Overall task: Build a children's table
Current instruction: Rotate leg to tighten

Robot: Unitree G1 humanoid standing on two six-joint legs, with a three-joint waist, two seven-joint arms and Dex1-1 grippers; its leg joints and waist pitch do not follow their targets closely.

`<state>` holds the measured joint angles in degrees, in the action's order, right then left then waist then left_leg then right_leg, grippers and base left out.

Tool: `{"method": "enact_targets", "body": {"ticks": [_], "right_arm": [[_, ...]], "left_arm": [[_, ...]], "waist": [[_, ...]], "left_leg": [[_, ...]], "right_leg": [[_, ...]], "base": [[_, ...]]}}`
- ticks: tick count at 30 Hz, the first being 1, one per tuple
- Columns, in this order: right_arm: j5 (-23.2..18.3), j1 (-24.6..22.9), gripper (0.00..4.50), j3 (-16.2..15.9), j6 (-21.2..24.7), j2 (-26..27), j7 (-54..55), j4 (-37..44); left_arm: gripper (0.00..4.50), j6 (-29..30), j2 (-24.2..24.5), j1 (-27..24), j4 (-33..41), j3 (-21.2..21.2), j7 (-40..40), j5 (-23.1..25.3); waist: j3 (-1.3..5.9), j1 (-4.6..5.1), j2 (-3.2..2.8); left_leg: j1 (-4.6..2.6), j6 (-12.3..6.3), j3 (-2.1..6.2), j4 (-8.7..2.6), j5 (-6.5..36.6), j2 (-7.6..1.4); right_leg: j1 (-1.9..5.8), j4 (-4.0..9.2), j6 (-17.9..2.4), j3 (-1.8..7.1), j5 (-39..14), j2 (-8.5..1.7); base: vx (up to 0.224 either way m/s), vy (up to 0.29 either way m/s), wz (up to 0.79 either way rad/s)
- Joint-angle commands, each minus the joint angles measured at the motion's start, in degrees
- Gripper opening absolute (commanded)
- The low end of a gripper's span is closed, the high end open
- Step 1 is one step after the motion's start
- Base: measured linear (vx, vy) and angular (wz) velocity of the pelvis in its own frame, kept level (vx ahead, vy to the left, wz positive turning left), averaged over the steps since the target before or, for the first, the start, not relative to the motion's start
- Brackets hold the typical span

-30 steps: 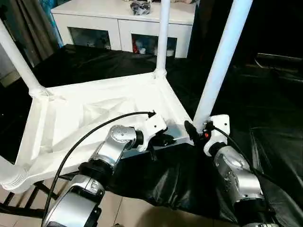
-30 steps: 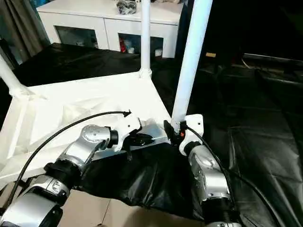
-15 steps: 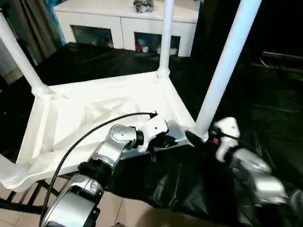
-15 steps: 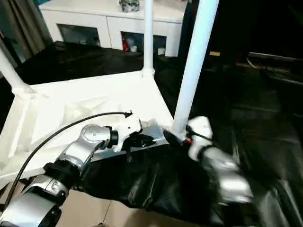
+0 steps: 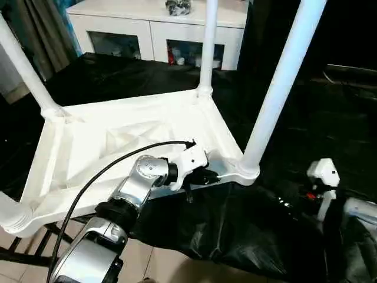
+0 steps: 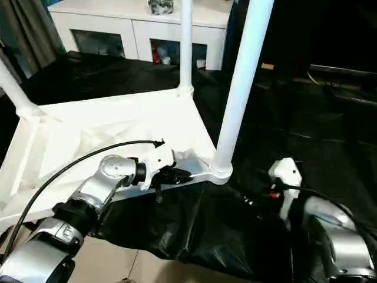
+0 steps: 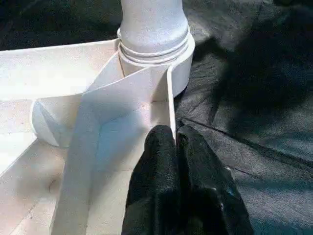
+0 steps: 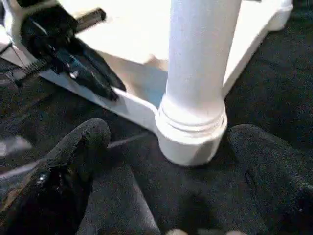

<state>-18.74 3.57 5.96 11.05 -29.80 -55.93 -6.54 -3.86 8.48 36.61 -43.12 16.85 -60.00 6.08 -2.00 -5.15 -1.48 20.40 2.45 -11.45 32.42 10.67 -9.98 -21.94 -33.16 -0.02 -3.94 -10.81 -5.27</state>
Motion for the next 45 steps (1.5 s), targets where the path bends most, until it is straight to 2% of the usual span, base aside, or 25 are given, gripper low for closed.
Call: {"method": "enact_targets", "body": {"ticks": [1,2,3,6,7,9,12,14,15,17,19,22,24,29,35,40,45], "right_arm": [[1.15,2.07,4.46,-0.69,-0.87,0.77,1.89,0.66],[1.42,2.31,4.46,-0.9,-1.05,0.89,2.1,0.52],[3.07,4.11,4.46,-2.61,-1.13,1.49,2.93,-1.13],[4.11,6.06,4.46,-4.82,-1.32,2.11,2.25,-2.57],[4.28,6.82,4.46,-5.42,-1.53,2.44,1.82,-3.15],[4.45,8.68,4.46,-6.47,-1.9,3.13,0.83,-4.85],[4.32,10.41,4.46,-7.37,-1.71,3.44,-0.64,-6.56],[4.6,11.49,4.1,-7.88,-1.83,3.49,-1.07,-7.67],[4.52,12.02,4.1,-8.06,-1.81,3.51,-1.45,-8.2],[4.28,13.03,4.03,-8.76,-1.78,3.27,-3.18,-9.25],[4.22,13.53,3.72,-9.35,-1.82,2.96,-4.4,-9.91],[4.18,14.37,3.47,-10.27,-1.97,2.43,-6.17,-11.15],[4.75,15.09,3.23,-11.83,-2.2,1.79,-9.32,-12.29],[5.58,16.89,2.8,-14.23,-2.82,1.49,-12.99,-14.38],[5.87,18.65,2.26,-15.68,-3.4,1.84,-14.84,-16.36],[5.91,18.43,2.09,-16.07,-3.27,2.29,-15.32,-16.2],[5.75,15.43,2.0,-15.81,-2.3,2.99,-13.03,-13.92]], "left_arm": [[0.0,-0.19,0.53,-0.66,-1.56,2.54,-2.69,0.78],[0.0,-0.24,0.56,-0.65,-1.56,2.58,-2.92,0.73],[0.0,-0.44,0.98,-0.79,-1.21,2.9,-4.45,0.52],[0.0,-0.86,1.74,-0.99,-0.67,3.22,-6.78,0.14],[0.0,-1.06,2.15,-1.03,-0.52,3.3,-7.37,0.13],[0.0,-1.5,3.06,-1.08,-0.29,3.34,-8.48,0.09],[0.0,-2.02,4.05,-1.03,-0.31,3.4,-9.44,0.18],[0.0,-2.39,4.9,-1.04,-0.28,3.6,-10.31,0.23],[0.0,-2.6,5.35,-1.04,-0.28,3.71,-10.73,0.25],[0.0,-3.24,6.68,-1.22,-0.08,4.18,-12.51,0.39],[0.0,-3.75,7.51,-1.44,0.12,4.46,-13.91,0.38],[0.0,-4.22,8.36,-1.42,0.03,4.58,-15.45,0.15],[0.0,-4.66,9.06,-1.06,-0.27,4.37,-16.81,-0.14],[0.0,-5.37,9.96,-0.03,-1.3,4.44,-18.28,-0.73],[0.0,-5.64,10.21,0.44,-1.83,4.29,-18.89,-0.8],[0.0,-4.93,10.06,0.21,-1.46,4.13,-19.18,-1.41],[0.0,-2.66,8.79,0.31,-1.79,3.38,-16.11,-1.43]], "waist": [[2.68,-0.04,0.58],[2.69,0.06,0.71],[2.65,0.07,0.78],[2.8,-0.03,0.46],[2.97,-0.15,0.72],[3.07,-0.27,0.67],[2.95,-0.34,0.73],[2.86,-0.4,1.08],[2.84,-0.37,0.99],[2.81,-0.39,1.23],[2.84,-0.4,1.08],[2.88,-0.4,0.91],[2.89,-0.37,0.87],[2.95,-0.28,0.92],[2.89,-0.25,1.04],[2.72,-0.24,1.08],[2.65,-0.34,1.14]], "left_leg": [[-0.16,-5.56,1.68,-3.46,11.96,-3.52],[-0.19,-5.42,1.65,-3.47,12.17,-3.53],[-0.2,-5.17,1.66,-3.46,12.38,-3.56],[-0.4,-4.74,1.59,-3.4,12.05,-3.62],[-0.32,-4.99,1.56,-3.31,11.02,-3.66],[-0.17,-5.59,1.49,-3.14,9.55,-3.69],[-0.12,-5.85,1.44,-3.12,9.94,-3.69],[-0.11,-5.61,1.47,-3.18,10.09,-3.72],[-0.12,-5.42,1.45,-3.24,10.37,-3.75],[-0.2,-5.04,1.38,-3.23,10.6,-3.75],[-0.23,-4.92,1.4,-3.24,10.45,-3.79],[-0.23,-4.99,1.38,-3.19,10.13,-3.8],[-0.22,-5.01,1.35,-3.15,10.1,-3.77],[-0.15,-4.83,1.34,-3.07,10.27,-3.68],[-0.21,-4.56,1.34,-3.08,10.83,-3.77],[-0.33,-4.03,1.33,-3.14,12.03,-3.79],[-0.36,-3.64,1.36,-3.24,12.67,-3.83]], "right_leg": [[2.14,4.19,-12.42,2.34,-13.44,-3.86],[2.12,4.24,-12.42,2.34,-13.38,-3.81],[2.19,4.2,-12.48,2.41,-13.24,-3.85],[2.11,3.91,-13.19,2.45,-11.53,-3.82],[2.24,3.59,-13.56,2.44,-9.45,-3.82],[2.34,3.13,-14.64,2.4,-6.37,-3.82],[2.39,3.12,-14.84,2.37,-7.08,-3.95],[2.32,3.15,-14.43,2.36,-9.05,-4.04],[2.33,3.25,-14.27,2.4,-9.67,-4.07],[2.28,3.25,-14.06,2.44,-10.38,-4.01],[2.22,3.13,-14.1,2.47,-10.05,-4.01],[2.25,3.0,-14.51,2.46,-8.85,-3.99],[2.3,2.93,-14.85,2.45,-8.31,-3.96],[2.37,2.84,-15.36,2.41,-8.15,-3.92],[2.34,2.81,-15.49,2.47,-9.25,-4.01],[2.17,3.0,-15.14,2.58,-11.25,-4.0],[2.12,3.12,-14.48,2.69,-12.61,-3.97]], "base": [[0.0,0.0,0.0],[0.0,0.0,0.0],[0.0,0.0,0.0],[0.0,0.0,0.0],[0.0,0.0,0.0],[0.0,0.0,0.0],[0.0,0.0,0.0],[0.0,0.0,0.0],[0.0,0.0,0.0],[0.0,0.0,0.0],[0.0,0.0,0.0],[0.0,0.0,0.0],[0.0,0.0,0.0],[0.0,0.0,0.0],[0.0,0.0,0.0],[0.0,0.0,0.0],[0.0,0.0,0.0]]}}
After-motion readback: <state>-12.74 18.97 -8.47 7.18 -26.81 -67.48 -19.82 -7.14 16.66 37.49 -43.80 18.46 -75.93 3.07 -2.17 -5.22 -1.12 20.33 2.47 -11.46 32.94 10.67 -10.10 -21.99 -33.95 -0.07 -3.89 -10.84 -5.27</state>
